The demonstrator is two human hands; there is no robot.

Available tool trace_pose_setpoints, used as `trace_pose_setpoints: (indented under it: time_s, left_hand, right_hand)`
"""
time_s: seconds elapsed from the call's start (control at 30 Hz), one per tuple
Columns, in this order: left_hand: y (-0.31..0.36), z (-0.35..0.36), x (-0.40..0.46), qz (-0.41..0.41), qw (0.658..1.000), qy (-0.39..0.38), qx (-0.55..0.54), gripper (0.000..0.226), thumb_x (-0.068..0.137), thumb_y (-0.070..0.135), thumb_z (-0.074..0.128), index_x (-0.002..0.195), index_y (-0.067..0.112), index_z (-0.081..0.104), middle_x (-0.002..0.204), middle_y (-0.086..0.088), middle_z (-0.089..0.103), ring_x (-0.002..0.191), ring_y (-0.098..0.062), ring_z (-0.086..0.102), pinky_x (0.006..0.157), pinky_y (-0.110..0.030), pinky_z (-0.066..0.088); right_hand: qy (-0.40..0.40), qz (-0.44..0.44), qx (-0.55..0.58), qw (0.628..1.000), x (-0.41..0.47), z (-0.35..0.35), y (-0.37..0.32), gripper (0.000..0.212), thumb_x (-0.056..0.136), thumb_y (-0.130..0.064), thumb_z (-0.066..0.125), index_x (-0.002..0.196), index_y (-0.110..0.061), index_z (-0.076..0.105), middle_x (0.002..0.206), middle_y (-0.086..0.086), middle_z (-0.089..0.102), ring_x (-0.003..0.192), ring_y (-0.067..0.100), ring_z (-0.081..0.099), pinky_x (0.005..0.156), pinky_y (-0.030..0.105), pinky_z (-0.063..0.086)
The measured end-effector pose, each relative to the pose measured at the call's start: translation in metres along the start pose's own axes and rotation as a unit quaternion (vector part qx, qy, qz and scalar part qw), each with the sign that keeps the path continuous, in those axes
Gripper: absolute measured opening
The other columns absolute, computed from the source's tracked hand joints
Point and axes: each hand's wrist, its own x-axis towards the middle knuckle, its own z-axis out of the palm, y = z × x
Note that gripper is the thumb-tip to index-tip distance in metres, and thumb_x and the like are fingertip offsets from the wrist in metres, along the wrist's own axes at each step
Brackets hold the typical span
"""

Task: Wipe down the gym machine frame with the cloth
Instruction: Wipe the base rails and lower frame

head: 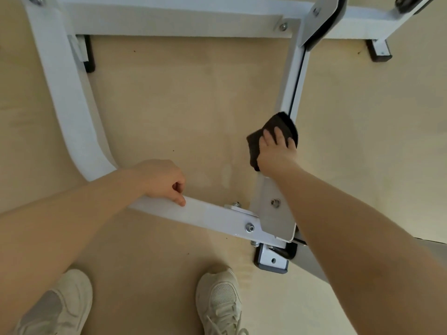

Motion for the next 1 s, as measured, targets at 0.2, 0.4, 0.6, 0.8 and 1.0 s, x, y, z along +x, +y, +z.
trace_pose_setpoints:
  time_s: [0.2, 0.4, 0.6, 0.8, 1.0]
  left_hand:
    - [0.011, -0.01, 0.001, -0.062, 0.997, -0.038, -0.016, 0.043, 0.075, 0.048, 0.069, 0.108, 0.021, 0.061, 0.085, 0.012, 0.053, 0.082, -0.007, 0.046, 0.069, -0.021, 0.036]
    - [0.031, -0.033, 0.005, -0.07, 0.996, 0.052, 0.018, 0.027, 0.089, 0.041, 0.054, 0.102, 0.02, 0.064, 0.102, 0.004, 0.064, 0.083, -0.009, 0.048, 0.073, -0.022, 0.039]
    - [0.038, -0.064, 0.003, -0.117, 0.98, 0.159, -0.023, 0.024, 0.09, 0.029, 0.049, 0.101, 0.017, 0.066, 0.102, -0.003, 0.067, 0.094, -0.023, 0.059, 0.08, -0.03, 0.047]
    - [0.033, -0.078, 0.023, -0.089, 0.979, 0.18, -0.028, 0.026, 0.092, 0.027, 0.047, 0.112, 0.018, 0.061, 0.105, -0.001, 0.064, 0.089, -0.019, 0.054, 0.08, -0.028, 0.044]
    - [0.014, -0.097, 0.067, -0.006, 0.986, 0.166, 0.013, 0.039, 0.093, 0.023, 0.046, 0.132, 0.019, 0.045, 0.127, -0.001, 0.05, 0.106, -0.02, 0.053, 0.085, -0.028, 0.039]
  right_hand:
    - [0.001, 0.263, 0.291, 0.92, 0.022, 0.006, -0.021, 0.087, 0.093, -0.017, 0.049, 0.144, -0.005, -0.02, 0.153, 0.01, -0.023, 0.143, 0.033, -0.001, 0.111, 0.04, 0.019]
    - [0.068, 0.245, 0.298, 0.92, 0.035, 0.008, -0.021, 0.076, 0.094, -0.021, 0.04, 0.147, -0.012, -0.015, 0.155, 0.011, -0.019, 0.139, 0.043, 0.007, 0.103, 0.051, 0.026]
    - [0.091, 0.207, 0.307, 0.925, 0.045, 0.008, -0.016, 0.081, 0.091, -0.024, 0.043, 0.146, -0.022, -0.017, 0.155, 0.006, -0.021, 0.141, 0.042, 0.0, 0.105, 0.05, 0.022]
    - [0.078, 0.253, 0.343, 0.901, 0.042, 0.005, -0.032, 0.079, 0.092, -0.02, 0.04, 0.146, -0.022, -0.017, 0.155, 0.005, -0.021, 0.141, 0.041, -0.003, 0.106, 0.053, 0.017]
    - [0.119, 0.262, 0.369, 0.884, 0.057, -0.003, -0.01, 0.073, 0.095, -0.019, 0.04, 0.148, -0.022, -0.01, 0.156, 0.001, -0.017, 0.141, 0.035, 0.004, 0.109, 0.051, 0.017]
